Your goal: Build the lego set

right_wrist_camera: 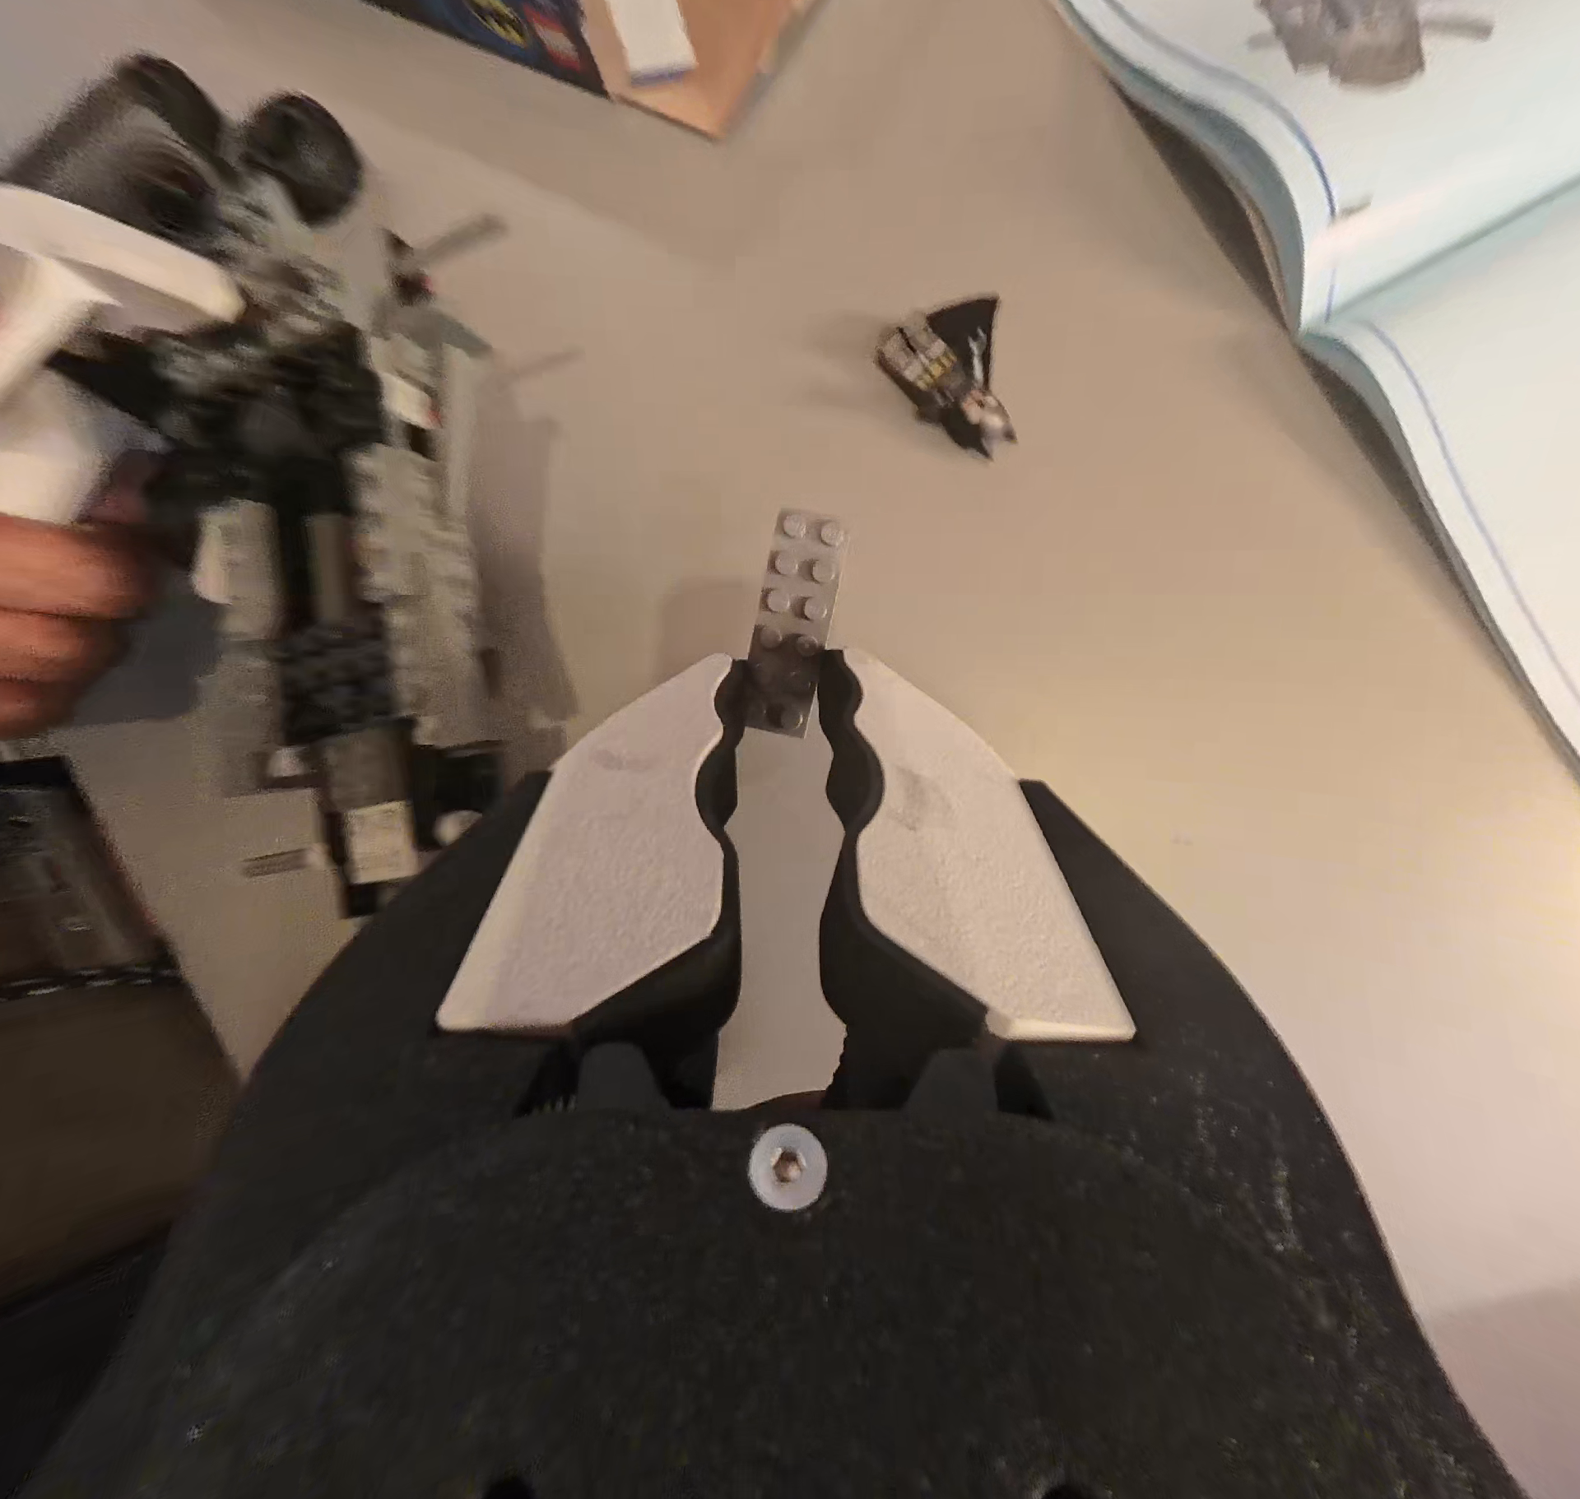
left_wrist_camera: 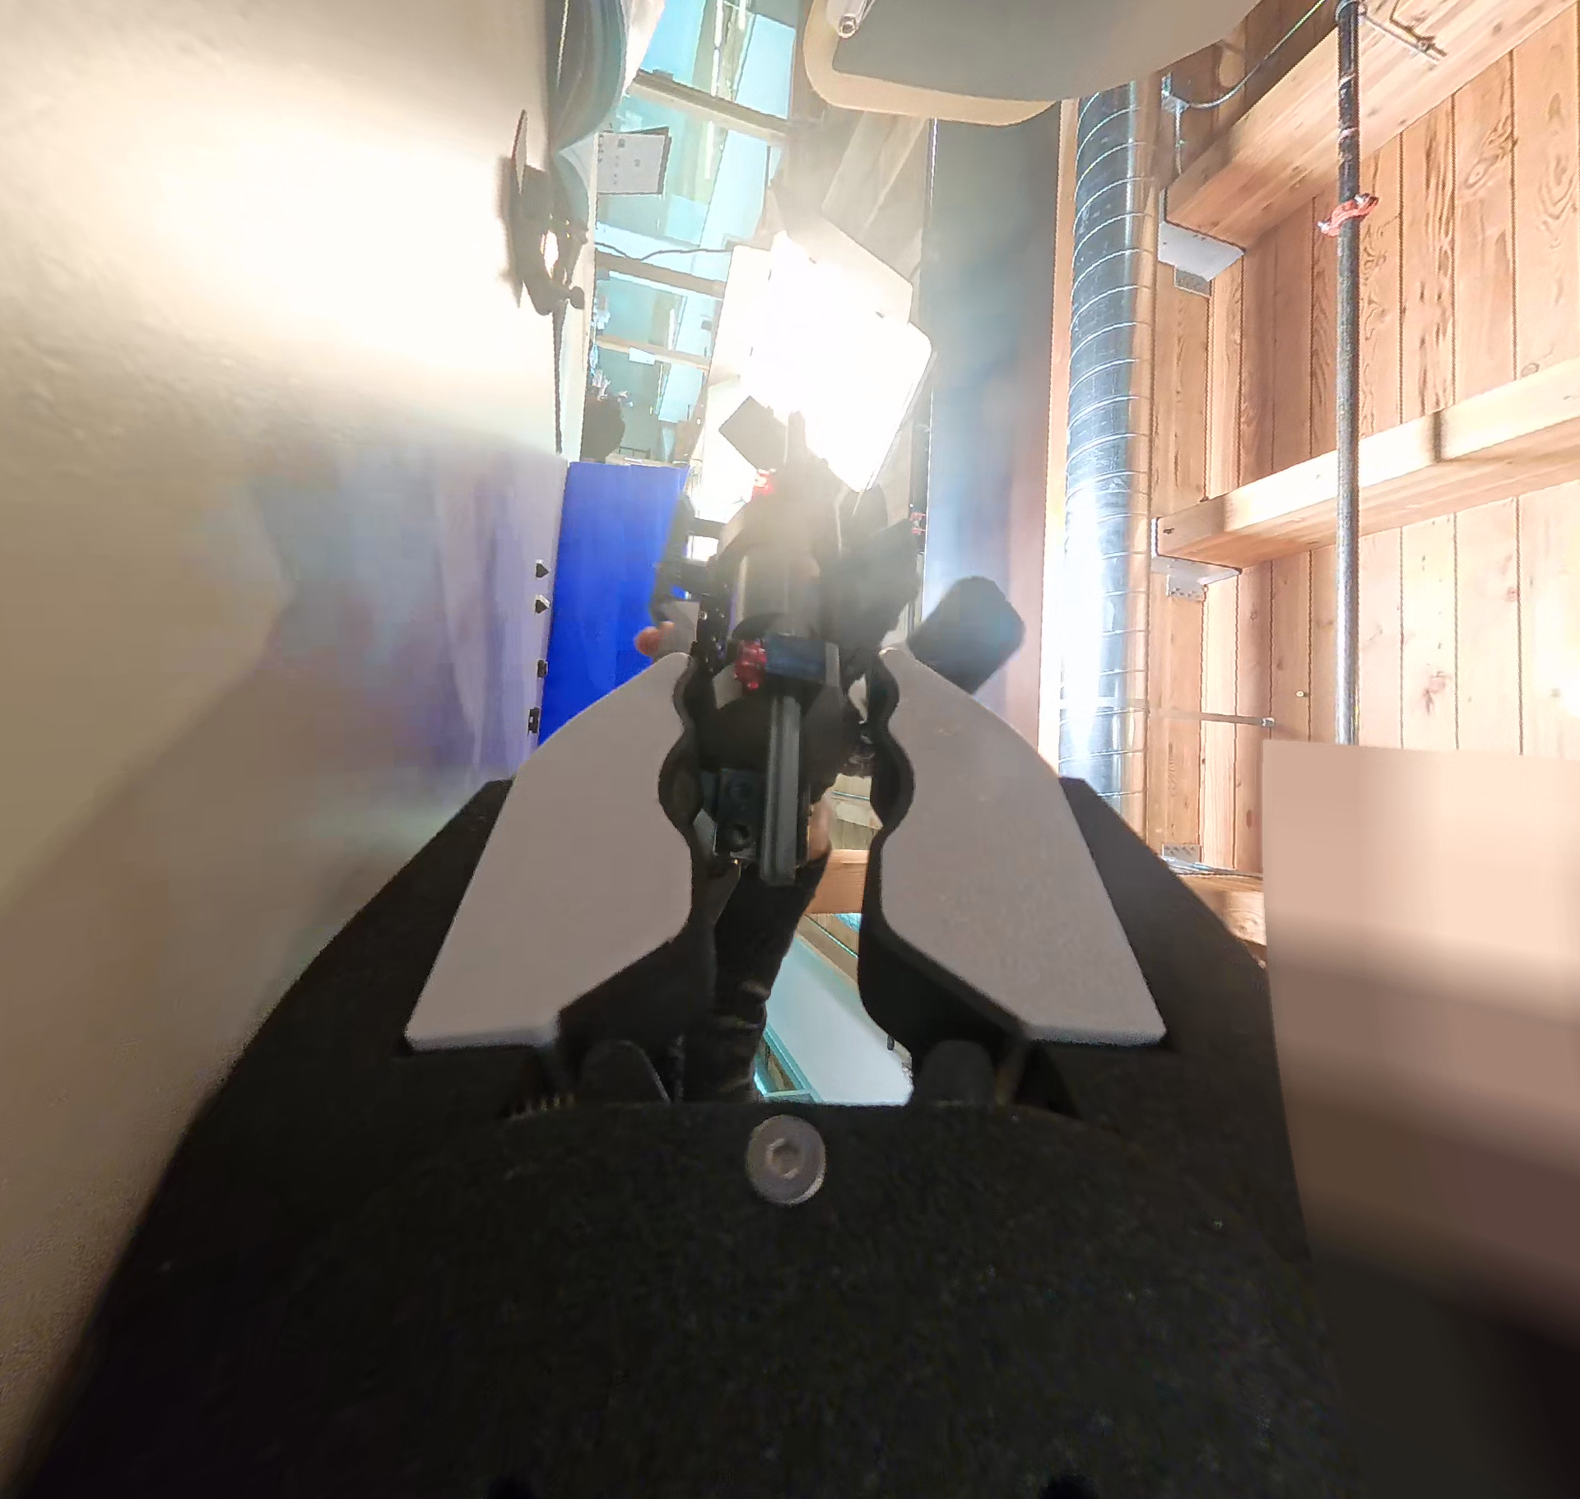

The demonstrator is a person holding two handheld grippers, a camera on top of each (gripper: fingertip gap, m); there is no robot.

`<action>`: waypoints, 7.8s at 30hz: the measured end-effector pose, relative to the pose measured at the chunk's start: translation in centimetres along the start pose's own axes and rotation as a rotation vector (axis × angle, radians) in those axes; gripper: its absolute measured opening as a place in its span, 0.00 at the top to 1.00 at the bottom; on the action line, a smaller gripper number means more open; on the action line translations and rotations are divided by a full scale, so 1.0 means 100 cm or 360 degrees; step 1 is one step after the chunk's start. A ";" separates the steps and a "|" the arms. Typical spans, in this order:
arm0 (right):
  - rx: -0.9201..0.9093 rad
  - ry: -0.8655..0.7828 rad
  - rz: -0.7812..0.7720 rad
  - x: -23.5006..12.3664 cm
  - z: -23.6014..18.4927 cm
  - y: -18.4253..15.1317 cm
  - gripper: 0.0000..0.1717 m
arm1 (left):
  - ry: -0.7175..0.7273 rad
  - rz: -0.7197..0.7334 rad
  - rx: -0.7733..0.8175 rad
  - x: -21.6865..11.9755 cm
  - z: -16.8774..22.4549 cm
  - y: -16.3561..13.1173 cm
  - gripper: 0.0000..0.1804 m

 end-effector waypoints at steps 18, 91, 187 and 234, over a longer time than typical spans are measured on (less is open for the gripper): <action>-0.0237 0.0172 0.0029 0.026 -0.085 0.054 0.90 | -0.0067 -0.0069 0.0027 0.012 0.007 -0.015 0.80; -0.0618 -0.0185 0.0205 0.010 -0.103 0.056 0.84 | -0.0375 -0.0138 -0.0063 0.012 0.024 -0.023 0.78; -0.0714 -0.0190 0.0159 0.016 -0.103 0.045 0.91 | -0.0240 -0.0104 -0.0105 0.016 0.016 -0.027 0.77; -0.0576 -0.0397 0.0077 0.022 -0.104 0.031 0.62 | -0.0242 0.0152 -0.0083 0.006 0.020 -0.012 0.78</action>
Point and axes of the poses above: each gripper's, where its closed fingertips meet, x out along the fingers, y out of its top, z = x × y across the jaws, the point moved 3 cm from there along -x, back along the fingers, and after that the axes turned 12 degrees about y, right-handed, at the moved point
